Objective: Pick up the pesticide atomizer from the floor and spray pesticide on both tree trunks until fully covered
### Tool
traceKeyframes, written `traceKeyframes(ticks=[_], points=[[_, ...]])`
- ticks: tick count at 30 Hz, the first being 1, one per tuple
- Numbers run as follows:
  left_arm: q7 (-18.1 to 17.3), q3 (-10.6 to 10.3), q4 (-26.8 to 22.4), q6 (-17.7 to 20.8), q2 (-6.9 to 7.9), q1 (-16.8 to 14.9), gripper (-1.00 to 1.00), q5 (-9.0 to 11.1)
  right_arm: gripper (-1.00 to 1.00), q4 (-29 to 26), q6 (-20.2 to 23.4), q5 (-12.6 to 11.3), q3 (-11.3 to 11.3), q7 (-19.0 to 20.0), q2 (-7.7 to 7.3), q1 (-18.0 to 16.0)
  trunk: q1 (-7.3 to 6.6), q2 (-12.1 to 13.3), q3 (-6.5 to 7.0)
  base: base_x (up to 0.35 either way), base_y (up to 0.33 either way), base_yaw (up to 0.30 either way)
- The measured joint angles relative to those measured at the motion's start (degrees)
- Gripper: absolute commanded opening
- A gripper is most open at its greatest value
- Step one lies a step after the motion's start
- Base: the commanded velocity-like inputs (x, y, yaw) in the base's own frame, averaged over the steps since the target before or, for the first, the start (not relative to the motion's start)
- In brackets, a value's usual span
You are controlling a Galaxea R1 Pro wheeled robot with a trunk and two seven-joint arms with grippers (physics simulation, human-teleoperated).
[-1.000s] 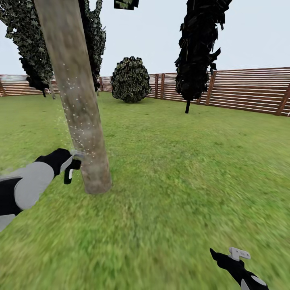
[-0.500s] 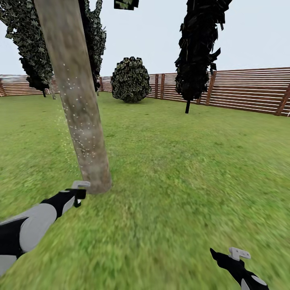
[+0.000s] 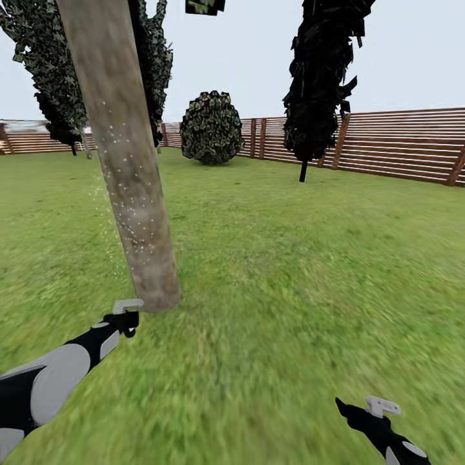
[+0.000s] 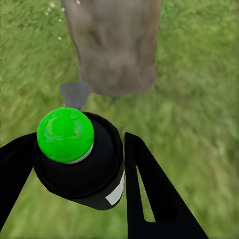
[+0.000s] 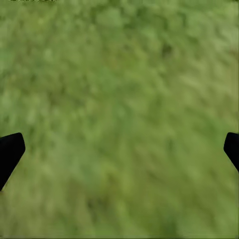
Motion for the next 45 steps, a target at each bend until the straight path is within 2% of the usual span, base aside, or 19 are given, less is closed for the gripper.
traceKeyframes(ticks=[9,11,13,16,24,36,45], points=[[0.1,-0.1,0.0,6.2,-1.02,0.0,-1.00,-0.2,1.00,0.0,0.0,0.0,0.0,-0.1,0.04,0.0,0.00,0.0,-0.20,0.299,-0.059,0.162],[0.1,-0.1,0.0,6.6,-1.62,0.0,-1.00,-0.3,1.00,0.0,0.0,0.0,0.0,-0.1,0.04,0.0,0.00,0.0,-0.20,0.100,-0.128,0.100],[0.1,-0.2,0.1,8.6,-2.72,0.0,-1.00,-0.3,1.00,0.0,0.0,0.0,0.0,-0.1,0.04,0.0,0.00,0.0,-0.21,0.021,-0.243,0.234],[0.1,-0.2,0.1,10.2,-3.34,0.0,-1.00,-0.4,1.00,0.1,0.0,0.0,0.0,-0.1,0.04,0.0,0.00,0.0,-0.20,0.005,-0.189,0.258],[0.1,-0.3,0.1,10.6,-3.46,0.0,-1.00,-0.4,1.00,0.1,0.0,0.0,0.0,0.0,0.04,0.0,0.00,0.0,-0.20,0.002,-0.157,0.075],[0.1,-0.3,0.1,10.6,-3.53,0.0,-1.00,-0.4,1.00,0.1,0.0,0.0,0.0,-0.1,0.04,0.0,0.00,0.0,-0.20,0.127,-0.245,0.265],[0.1,-0.4,0.1,10.6,-4.19,0.0,-1.00,-0.3,1.00,0.1,0.0,0.0,0.0,-0.1,0.04,0.0,0.00,0.0,-0.20,0.092,-0.281,0.030]])
